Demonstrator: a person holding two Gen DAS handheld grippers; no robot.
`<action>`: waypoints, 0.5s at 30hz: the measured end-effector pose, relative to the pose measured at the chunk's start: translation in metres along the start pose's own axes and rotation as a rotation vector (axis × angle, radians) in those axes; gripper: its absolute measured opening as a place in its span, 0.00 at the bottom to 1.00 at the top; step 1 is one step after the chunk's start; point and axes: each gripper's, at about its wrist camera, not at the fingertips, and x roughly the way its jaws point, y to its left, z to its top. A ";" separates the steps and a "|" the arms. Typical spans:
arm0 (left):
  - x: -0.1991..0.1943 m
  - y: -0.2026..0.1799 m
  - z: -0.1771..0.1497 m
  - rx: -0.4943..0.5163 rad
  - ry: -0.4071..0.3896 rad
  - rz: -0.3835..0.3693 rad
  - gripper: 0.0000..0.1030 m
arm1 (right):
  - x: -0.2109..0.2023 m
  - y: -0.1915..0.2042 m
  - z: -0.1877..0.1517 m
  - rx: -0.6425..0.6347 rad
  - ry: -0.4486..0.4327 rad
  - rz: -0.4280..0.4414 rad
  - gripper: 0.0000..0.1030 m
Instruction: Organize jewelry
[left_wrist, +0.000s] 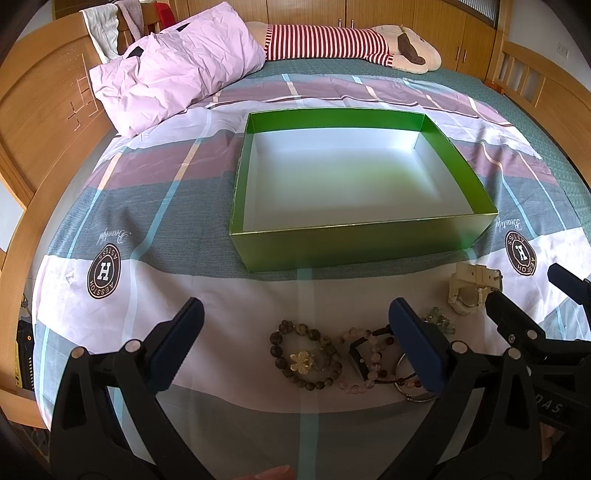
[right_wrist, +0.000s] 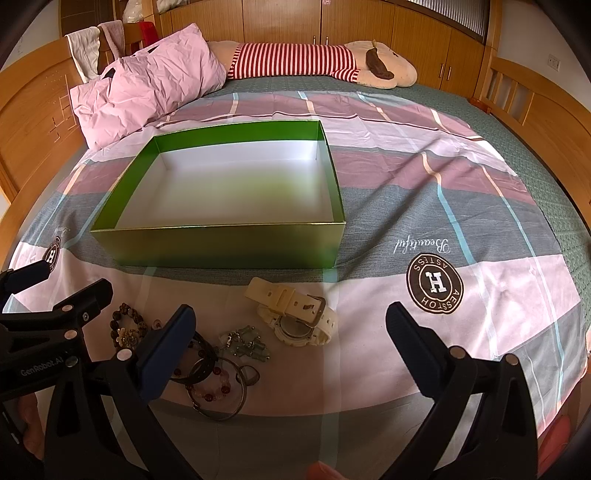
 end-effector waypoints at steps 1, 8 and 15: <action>0.000 0.000 0.000 -0.001 0.000 0.000 0.98 | 0.000 0.000 0.000 0.000 0.000 0.000 0.99; 0.001 0.000 -0.002 0.000 0.004 -0.002 0.98 | 0.000 0.000 0.000 0.001 0.001 0.000 0.99; 0.001 0.000 -0.001 0.001 0.004 -0.002 0.98 | 0.000 0.000 0.000 0.000 0.000 0.000 0.99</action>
